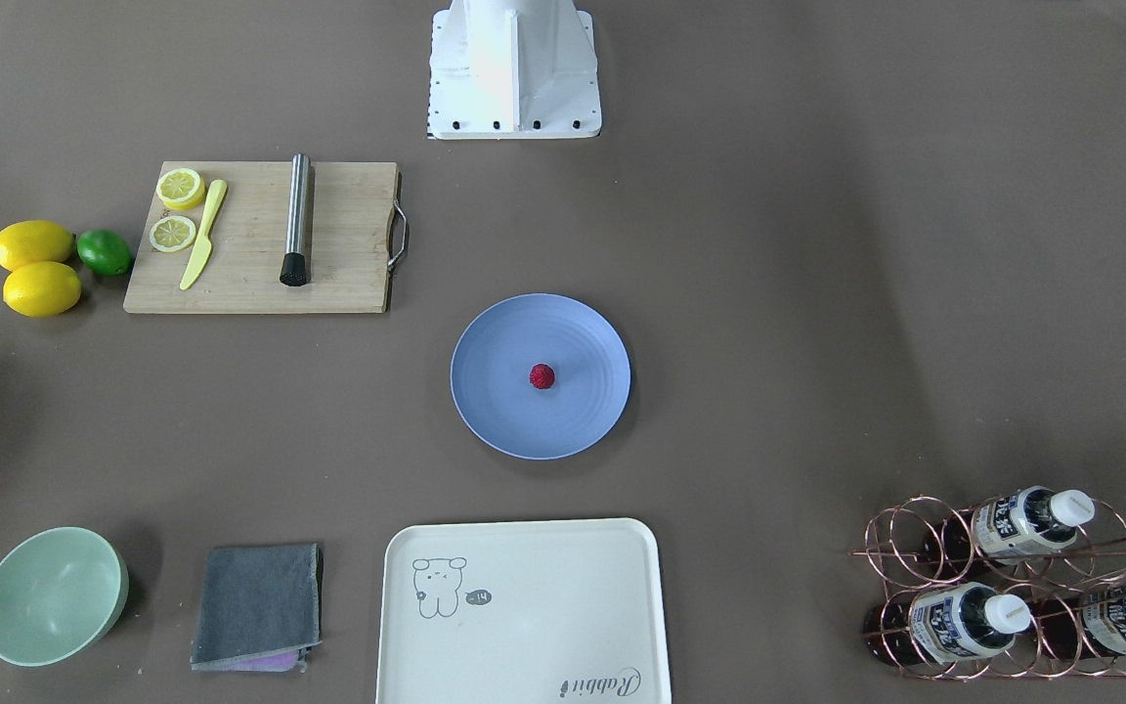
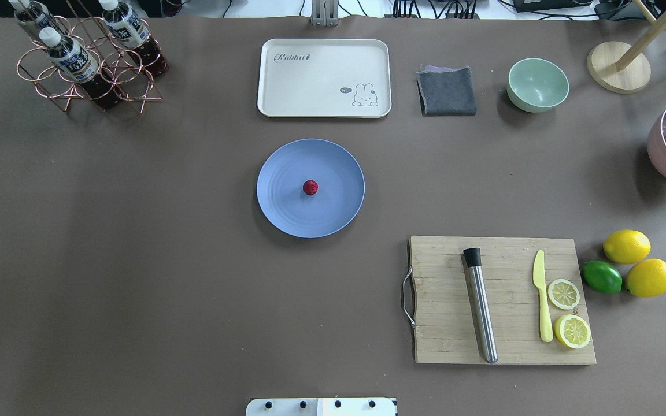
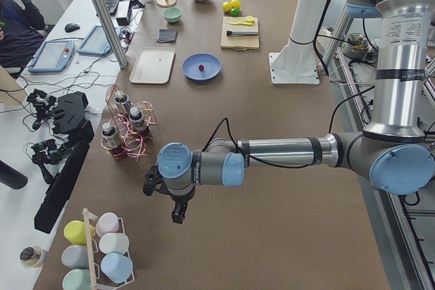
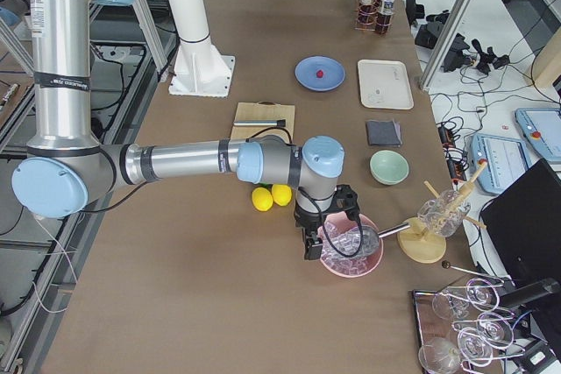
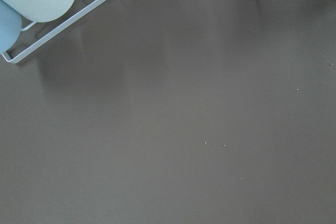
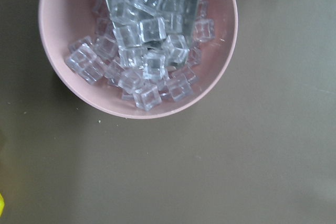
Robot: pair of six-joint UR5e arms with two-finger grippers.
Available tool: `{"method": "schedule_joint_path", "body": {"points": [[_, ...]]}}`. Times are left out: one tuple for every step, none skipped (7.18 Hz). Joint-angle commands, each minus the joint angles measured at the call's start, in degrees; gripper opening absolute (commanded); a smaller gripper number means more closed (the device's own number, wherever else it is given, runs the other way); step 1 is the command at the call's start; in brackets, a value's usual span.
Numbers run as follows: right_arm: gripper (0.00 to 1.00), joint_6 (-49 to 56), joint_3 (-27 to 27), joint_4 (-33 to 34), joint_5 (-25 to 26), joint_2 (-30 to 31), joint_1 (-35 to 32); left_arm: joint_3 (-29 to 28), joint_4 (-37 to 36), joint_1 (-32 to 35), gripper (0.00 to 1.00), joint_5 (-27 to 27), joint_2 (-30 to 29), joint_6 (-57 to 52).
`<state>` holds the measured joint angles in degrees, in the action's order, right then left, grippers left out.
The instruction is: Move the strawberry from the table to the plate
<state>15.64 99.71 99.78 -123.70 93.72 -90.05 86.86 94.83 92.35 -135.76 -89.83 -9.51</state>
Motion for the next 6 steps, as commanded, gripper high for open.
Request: {"method": "schedule_joint_path", "body": {"points": [[1.00,0.10,-0.75,-2.39,1.01,1.02,-0.92,0.24,-0.43,0.02,0.98,0.06,0.10,0.11],[1.00,0.10,-1.71,-3.44,0.57,1.54,-0.83,0.32,-0.43,0.02,0.98,0.06,0.19,0.11],[1.00,0.10,-1.37,-4.06,0.56,1.64,-0.92,0.15,-0.26,0.02,0.98,-0.03,0.19,0.11],[1.00,0.01,-1.63,-4.15,0.56,1.55,-0.92,0.50,-0.17,0.02,0.98,-0.03,0.27,0.11],[1.00,0.01,-1.63,-4.07,-0.83,1.55,-0.83,0.41,0.09,0.02,0.98,0.06,0.27,0.11],[1.00,-0.08,-1.63,-4.07,-3.37,1.55,-0.83,0.50,0.09,-0.07,0.98,-0.03,0.45,0.11]]}}
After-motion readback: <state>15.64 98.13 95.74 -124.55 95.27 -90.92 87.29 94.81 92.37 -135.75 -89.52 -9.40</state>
